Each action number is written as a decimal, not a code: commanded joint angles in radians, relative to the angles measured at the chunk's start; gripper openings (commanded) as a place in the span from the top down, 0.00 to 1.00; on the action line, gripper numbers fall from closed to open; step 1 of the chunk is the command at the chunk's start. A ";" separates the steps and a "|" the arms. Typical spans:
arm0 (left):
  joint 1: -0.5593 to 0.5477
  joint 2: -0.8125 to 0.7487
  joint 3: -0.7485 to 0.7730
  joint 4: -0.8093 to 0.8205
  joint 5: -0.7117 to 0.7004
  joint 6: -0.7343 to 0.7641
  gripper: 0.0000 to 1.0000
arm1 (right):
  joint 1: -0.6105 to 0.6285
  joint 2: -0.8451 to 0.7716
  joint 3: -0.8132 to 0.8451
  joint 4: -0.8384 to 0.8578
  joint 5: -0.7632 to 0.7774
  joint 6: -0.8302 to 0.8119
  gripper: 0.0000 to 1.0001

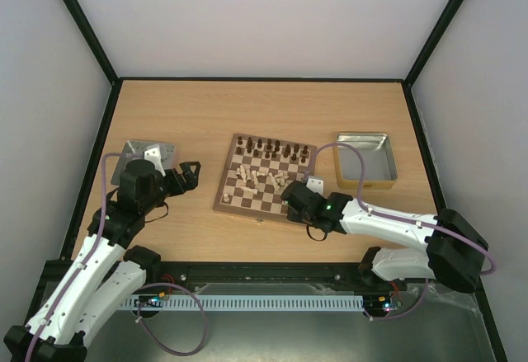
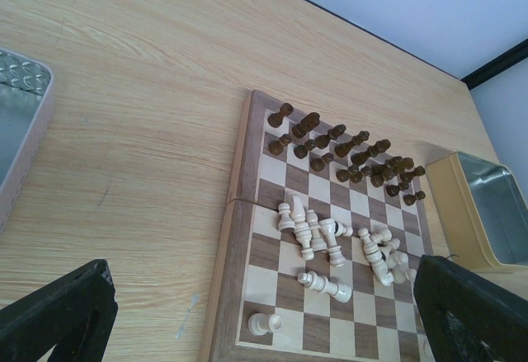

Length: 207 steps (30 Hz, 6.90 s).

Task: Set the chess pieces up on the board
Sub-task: Place the chess piece on the chessboard, then pick up the chess piece from the chessboard, then place the chess piece on the chessboard, then pick up the chess piece from the chessboard.

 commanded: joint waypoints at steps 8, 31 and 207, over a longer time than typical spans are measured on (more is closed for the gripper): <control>0.007 0.009 0.002 0.023 0.006 0.017 0.00 | 0.004 0.031 0.053 -0.108 -0.008 0.003 0.87; 0.007 -0.030 -0.017 0.048 0.096 0.022 0.00 | -0.001 0.193 0.359 -0.175 0.241 -0.054 0.67; 0.007 0.015 -0.037 0.053 0.053 0.002 0.00 | -0.106 0.249 0.342 -0.039 0.074 -0.114 0.96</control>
